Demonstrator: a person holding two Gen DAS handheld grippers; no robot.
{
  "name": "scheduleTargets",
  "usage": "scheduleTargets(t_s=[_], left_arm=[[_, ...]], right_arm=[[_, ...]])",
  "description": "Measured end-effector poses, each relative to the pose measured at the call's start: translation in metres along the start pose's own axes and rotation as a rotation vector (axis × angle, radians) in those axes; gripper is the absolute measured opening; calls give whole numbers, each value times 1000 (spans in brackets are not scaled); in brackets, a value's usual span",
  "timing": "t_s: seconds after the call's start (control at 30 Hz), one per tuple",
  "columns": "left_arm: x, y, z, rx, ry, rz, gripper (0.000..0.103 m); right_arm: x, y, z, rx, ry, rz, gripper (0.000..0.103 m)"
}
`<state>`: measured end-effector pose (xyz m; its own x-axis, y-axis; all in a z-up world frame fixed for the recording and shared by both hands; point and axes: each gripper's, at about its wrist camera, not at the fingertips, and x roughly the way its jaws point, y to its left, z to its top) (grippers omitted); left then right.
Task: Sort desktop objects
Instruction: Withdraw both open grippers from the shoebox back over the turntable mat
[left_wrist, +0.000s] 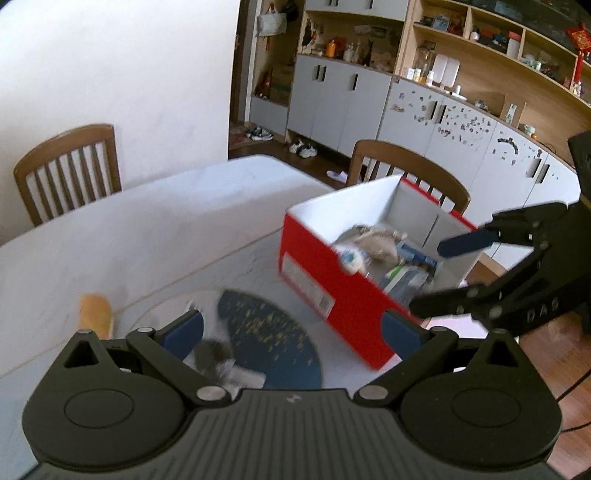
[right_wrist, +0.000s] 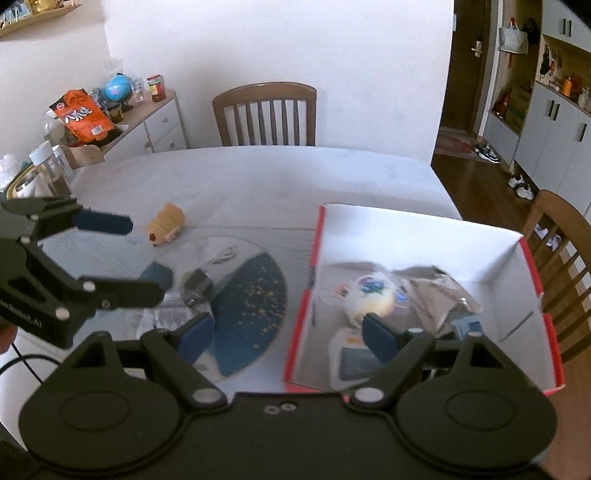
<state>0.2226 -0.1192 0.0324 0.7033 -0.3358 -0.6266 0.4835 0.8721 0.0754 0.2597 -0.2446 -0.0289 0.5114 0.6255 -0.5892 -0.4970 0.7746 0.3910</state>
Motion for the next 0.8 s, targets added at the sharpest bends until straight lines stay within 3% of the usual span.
scheduleTargets(t_s=[0.37,0.8], left_arm=[[-3,41,-52,-27,60,-1,103],[15,55,-73,52,67,-51,103]], right_arm=[[23,43,5,27,-22,-17,88],[57,74,13,33,2,-32,88]])
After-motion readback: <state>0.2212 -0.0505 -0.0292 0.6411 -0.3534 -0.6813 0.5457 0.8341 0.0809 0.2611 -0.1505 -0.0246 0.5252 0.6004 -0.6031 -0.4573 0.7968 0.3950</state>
